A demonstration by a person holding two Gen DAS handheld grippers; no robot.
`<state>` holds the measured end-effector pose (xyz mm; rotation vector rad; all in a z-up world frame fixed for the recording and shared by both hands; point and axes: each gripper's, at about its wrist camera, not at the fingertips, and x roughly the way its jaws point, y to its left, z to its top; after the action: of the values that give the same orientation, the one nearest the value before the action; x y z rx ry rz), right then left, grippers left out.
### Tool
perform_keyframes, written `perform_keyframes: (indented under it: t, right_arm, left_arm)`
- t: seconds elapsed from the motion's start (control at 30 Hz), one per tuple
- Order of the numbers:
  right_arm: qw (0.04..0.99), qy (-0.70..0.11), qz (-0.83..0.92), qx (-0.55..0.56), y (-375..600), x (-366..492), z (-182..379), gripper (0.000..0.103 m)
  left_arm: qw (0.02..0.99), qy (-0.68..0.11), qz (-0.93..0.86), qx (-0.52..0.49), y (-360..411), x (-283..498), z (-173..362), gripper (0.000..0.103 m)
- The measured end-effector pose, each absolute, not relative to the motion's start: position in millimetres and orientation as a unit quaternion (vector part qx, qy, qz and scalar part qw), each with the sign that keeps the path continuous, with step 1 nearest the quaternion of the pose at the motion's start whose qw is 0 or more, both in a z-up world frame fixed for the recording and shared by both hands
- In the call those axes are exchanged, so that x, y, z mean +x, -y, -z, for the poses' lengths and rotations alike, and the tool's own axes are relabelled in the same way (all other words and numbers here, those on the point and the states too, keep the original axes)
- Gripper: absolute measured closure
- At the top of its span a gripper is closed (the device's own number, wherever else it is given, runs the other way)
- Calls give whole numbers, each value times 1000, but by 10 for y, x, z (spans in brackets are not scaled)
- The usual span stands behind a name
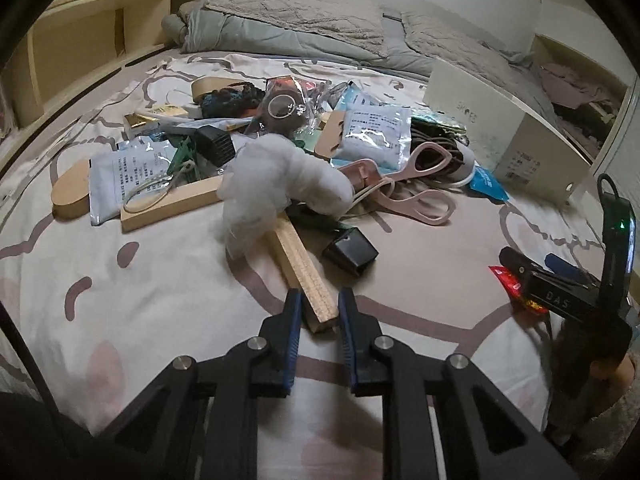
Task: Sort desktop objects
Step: 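Close the left tool on the end of the light wooden stick, then pull the wooden stick out of the pile with the left tool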
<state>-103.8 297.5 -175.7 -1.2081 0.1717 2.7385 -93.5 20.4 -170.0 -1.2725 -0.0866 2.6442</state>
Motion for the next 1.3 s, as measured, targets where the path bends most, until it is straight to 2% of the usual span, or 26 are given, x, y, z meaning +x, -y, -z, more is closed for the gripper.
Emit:
perform_keyframes:
  t: [0.6, 0.87, 1.07, 1.13, 1.3]
  right_arm:
    - [69, -60, -910, -404, -2985, -1035, 1760, 0]
    - [68, -62, -911, -402, -2984, -1031, 1758, 0]
    - [68, -63, -911, -402, -2988, -1032, 1759, 0]
    - [68, -63, -911, -402, -2990, -1030, 1760, 0]
    - [67, -63, -911, -402, -2989, -1025, 1761, 0]
  left_arm:
    - [129, 56, -885, -444, -347, -594, 1645, 87]
    - [173, 40, -875, -451, -603, -395, 1639, 87]
    - [170, 22, -873, -457, -671, -391, 1673, 87]
    - [161, 17, -873, -459, -671, -397, 1682, 78]
    - [139, 1, -878, -458, -651, -385, 1687, 67]
